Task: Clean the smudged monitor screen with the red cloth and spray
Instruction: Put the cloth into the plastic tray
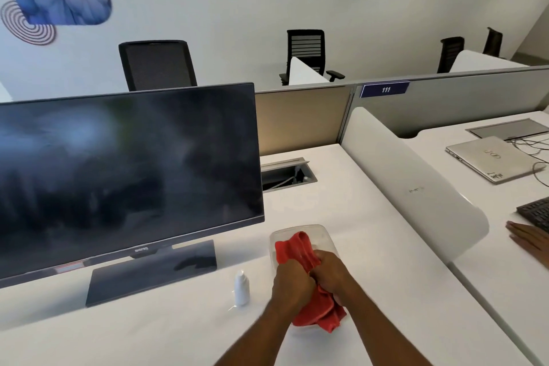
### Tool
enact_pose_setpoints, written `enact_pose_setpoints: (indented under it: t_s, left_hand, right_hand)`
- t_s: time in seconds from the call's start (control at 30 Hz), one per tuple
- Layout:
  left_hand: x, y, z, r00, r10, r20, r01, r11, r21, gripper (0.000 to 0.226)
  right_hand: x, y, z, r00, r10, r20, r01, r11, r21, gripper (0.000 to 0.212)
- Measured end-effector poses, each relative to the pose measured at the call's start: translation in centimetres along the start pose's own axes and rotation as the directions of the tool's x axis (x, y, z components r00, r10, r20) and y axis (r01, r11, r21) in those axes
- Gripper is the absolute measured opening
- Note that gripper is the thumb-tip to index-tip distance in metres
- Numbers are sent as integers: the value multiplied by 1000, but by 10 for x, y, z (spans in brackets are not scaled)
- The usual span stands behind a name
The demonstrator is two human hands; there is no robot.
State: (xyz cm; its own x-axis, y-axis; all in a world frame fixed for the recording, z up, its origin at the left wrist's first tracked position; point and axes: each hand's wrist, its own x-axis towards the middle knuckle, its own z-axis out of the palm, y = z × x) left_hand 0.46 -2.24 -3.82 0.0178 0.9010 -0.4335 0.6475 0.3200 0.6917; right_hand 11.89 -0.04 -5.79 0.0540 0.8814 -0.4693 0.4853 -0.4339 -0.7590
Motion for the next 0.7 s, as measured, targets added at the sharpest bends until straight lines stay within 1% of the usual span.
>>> enact_pose_setpoints:
  t_s: [0.1, 0.17, 0.2, 0.23, 0.3, 0.37, 0.43, 0.5, 0.53, 0.6, 0.63, 0.67, 0.7]
  left_hand:
    - [2, -1, 4, 1000, -18, 12, 19, 998, -67, 8]
    - [2, 1, 6, 999, -23, 32, 25, 998, -59, 10]
    - [2, 2, 9, 998, -29, 58, 32, 998, -52, 17]
    - [1, 2, 11, 996, -35, 77, 38, 999, -39, 30]
    - [0, 1, 15, 995, -43, 90, 45, 999, -12, 49]
    - [3, -1, 21, 994, -64, 90, 63, 998, 16, 57]
    - [5, 0, 24, 993, -93, 74, 92, 995, 26, 60]
    - [7, 3, 26, 993, -117, -8, 118, 991, 57, 59]
    - [8, 2, 28, 991, -131, -39, 132, 991, 18, 59]
    - [9, -8, 35, 996, -76, -48, 73, 995, -69, 58]
    - [12, -13, 36, 997, -49, -55, 47, 998, -34, 58]
    - [14, -17, 38, 998, -26, -63, 29, 999, 46, 56]
    - [14, -23, 40, 998, 30, -62, -21, 990, 137, 54]
  right_hand:
    - [5, 4, 2, 999, 44, -7, -43, 991, 127, 33]
    - [8, 6, 6, 998, 66, -14, -62, 984, 165, 33]
    - [9, 7, 9, 997, 78, -23, -73, 983, 171, 30]
    - [10, 8, 12, 995, 89, -36, -81, 982, 172, 25]
    - [12, 13, 18, 994, 81, -67, -70, 986, 148, 16]
    - [14, 17, 23, 992, 85, -89, -72, 989, 132, 13]
    - [15, 19, 27, 993, 107, -52, -100, 988, 121, 3]
    - [16, 23, 29, 994, 107, 13, -108, 987, 115, 13]
    - [15, 23, 29, 994, 103, 30, -106, 986, 126, 18]
    - [13, 23, 28, 996, 88, 19, -90, 989, 121, 28]
    - [13, 23, 28, 997, 77, -9, -76, 994, 80, 32]
    - [14, 23, 28, 997, 66, -33, -64, 997, 33, 34]
    - [14, 22, 30, 997, 55, -50, -56, 998, -15, 35]
